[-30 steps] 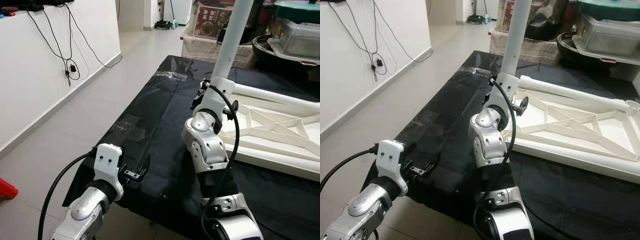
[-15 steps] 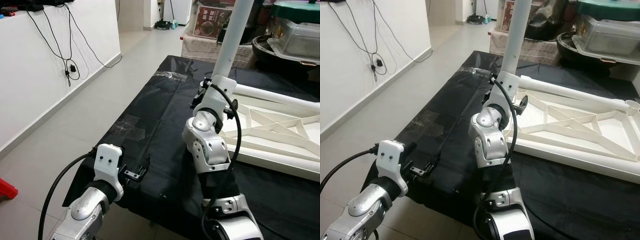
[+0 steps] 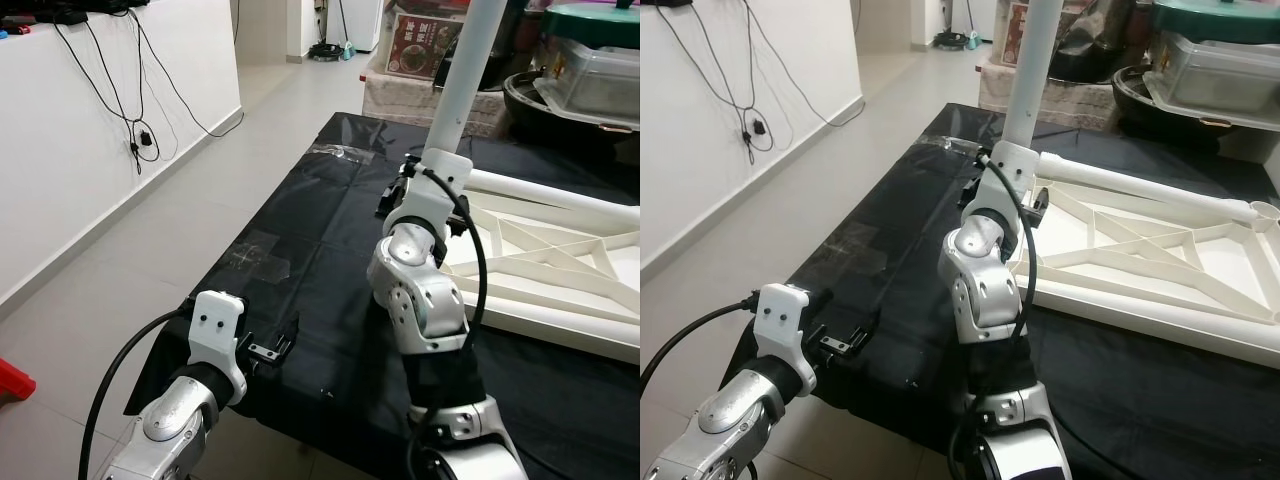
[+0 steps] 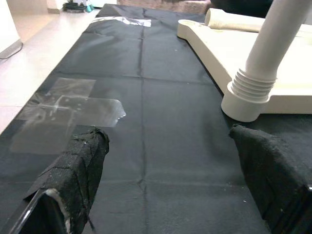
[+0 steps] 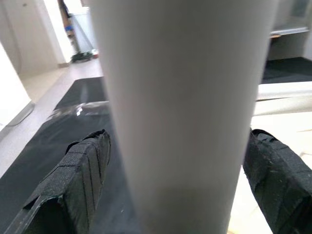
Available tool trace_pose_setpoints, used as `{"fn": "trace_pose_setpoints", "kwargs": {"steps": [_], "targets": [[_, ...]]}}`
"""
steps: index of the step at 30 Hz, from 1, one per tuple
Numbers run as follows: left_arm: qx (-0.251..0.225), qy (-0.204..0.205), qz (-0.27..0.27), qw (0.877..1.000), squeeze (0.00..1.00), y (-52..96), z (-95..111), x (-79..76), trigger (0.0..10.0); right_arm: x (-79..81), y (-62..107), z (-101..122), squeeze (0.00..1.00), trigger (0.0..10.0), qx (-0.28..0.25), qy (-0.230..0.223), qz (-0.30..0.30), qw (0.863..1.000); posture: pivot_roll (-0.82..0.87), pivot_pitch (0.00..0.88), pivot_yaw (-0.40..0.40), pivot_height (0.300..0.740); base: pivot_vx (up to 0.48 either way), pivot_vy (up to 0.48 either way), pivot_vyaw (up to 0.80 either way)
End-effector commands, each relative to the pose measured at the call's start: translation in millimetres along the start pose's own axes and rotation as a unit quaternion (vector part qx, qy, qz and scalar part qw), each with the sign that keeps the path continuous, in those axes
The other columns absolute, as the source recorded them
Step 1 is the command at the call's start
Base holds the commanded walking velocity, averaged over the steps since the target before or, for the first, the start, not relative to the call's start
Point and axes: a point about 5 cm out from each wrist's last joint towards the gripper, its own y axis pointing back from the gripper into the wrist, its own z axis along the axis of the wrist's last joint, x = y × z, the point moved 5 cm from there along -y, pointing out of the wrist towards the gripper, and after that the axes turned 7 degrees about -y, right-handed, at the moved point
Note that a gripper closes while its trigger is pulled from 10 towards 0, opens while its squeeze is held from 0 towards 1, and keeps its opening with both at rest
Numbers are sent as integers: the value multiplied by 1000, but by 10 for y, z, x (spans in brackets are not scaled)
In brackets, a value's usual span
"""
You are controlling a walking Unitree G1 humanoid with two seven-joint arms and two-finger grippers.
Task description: Building children table
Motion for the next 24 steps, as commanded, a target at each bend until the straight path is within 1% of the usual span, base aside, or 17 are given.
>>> {"fn": "trace_pose_setpoints", "kwargs": {"steps": [1,14,18,24], "targets": [[5,-3,5,1000,0,11,-37,29,10000,-52,268,-692,0,10000,118,-6,-5,993,153,75,-33,740,0,0,0],[3,-2,5,1000,0,8,-31,31,10000,-135,247,-670,0,10000,118,3,6,993,149,72,-31,740,0,0,0],[4,-4,6,1000,0,9,-35,43,10000,-117,289,-674,0,10000,124,-1,26,992,150,71,-30,740,0,0,0],[4,-4,7,1000,0,7,-37,46,10000,-98,317,-683,0,10000,128,-1,39,991,150,70,-31,740,0,0,0]]}}
